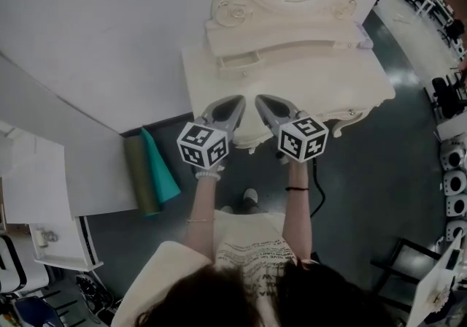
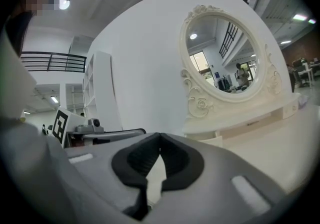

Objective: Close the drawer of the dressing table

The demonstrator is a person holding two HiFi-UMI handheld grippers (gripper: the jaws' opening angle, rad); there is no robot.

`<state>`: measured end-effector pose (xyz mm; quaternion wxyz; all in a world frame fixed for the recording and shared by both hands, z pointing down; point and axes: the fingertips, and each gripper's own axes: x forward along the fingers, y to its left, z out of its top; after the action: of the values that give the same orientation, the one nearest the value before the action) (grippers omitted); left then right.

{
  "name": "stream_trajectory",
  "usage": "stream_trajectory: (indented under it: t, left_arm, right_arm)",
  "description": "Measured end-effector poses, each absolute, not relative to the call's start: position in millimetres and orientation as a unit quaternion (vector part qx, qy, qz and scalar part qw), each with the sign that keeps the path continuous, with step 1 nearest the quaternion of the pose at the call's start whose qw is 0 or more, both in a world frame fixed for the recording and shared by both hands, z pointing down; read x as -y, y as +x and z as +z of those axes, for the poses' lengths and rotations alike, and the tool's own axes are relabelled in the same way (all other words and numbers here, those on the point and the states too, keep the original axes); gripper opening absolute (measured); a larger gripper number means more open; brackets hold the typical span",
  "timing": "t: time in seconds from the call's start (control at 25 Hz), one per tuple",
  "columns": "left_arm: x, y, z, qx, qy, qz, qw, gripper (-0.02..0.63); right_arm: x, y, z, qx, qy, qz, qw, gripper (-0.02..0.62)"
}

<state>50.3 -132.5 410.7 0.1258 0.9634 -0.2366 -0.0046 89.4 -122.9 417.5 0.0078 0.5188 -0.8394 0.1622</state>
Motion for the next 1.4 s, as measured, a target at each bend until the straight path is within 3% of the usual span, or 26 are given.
stream_trajectory:
  t: [1.4]
  left_arm:
    - [205,70,475,0.288,0.941,0.062,0.168,0.005]
  right_arm:
    - [204,108,469,0.855,0.471,0.218,0.024,0.003]
